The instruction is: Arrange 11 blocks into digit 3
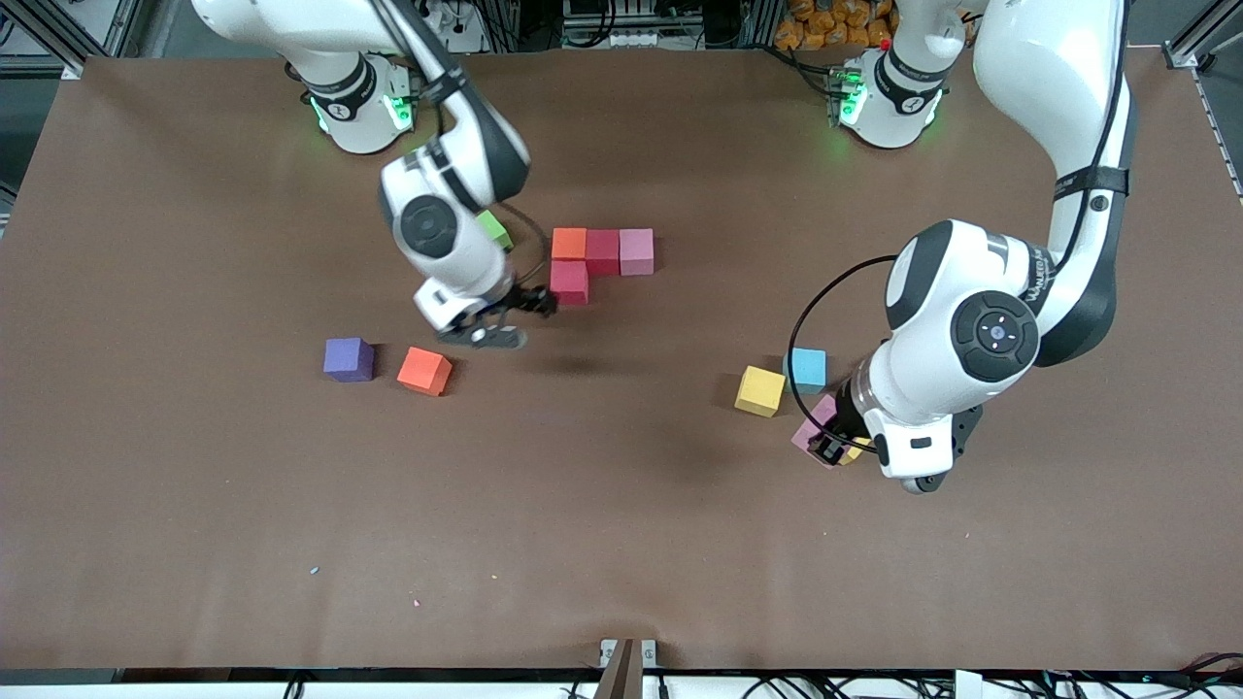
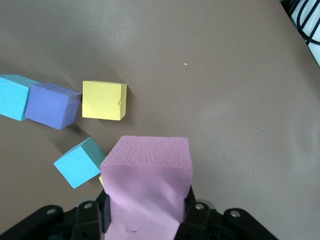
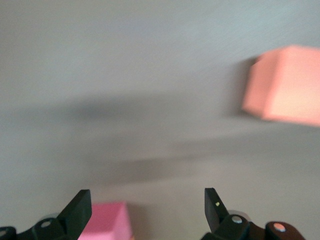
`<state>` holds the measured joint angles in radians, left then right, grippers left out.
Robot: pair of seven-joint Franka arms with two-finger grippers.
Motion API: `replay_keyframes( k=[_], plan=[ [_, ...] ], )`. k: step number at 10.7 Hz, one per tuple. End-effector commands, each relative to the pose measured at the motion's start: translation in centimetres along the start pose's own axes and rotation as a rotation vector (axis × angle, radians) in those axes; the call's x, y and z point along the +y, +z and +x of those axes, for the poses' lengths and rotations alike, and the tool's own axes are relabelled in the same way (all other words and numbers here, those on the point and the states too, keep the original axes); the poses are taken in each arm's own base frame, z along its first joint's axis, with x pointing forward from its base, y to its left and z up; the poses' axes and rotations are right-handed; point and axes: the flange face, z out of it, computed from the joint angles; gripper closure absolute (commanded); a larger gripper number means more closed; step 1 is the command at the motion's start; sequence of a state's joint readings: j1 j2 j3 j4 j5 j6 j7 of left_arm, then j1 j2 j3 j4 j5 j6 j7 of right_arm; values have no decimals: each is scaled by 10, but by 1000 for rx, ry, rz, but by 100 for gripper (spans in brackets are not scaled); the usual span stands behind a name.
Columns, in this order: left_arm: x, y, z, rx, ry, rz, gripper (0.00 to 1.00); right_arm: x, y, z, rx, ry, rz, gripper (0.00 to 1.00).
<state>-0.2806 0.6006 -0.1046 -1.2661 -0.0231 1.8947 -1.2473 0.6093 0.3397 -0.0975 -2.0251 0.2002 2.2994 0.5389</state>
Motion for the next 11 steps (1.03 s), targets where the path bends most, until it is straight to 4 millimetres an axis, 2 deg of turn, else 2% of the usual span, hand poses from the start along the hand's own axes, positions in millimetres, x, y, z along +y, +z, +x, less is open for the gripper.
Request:
replay_keyframes(
  k=[1,2,5,9,11],
  plan=[
    [-1,-5,0,-19,-12,-8,100,43,2,27,18,39,-62,0],
    [-1,-5,0,-17,-15,-7,100,62,1,38,16,71,-62,0],
    [-2,-14,-1,-14,-17,-19,100,84,7,48,21,76,-77,0],
    [-3,-16,4,-12,-22,-24,100,102,45,63,48,35,-105,0],
    [-2,-14,4,-10,-17,-26,100,102,52,66,60,27,-102,0]
  ],
)
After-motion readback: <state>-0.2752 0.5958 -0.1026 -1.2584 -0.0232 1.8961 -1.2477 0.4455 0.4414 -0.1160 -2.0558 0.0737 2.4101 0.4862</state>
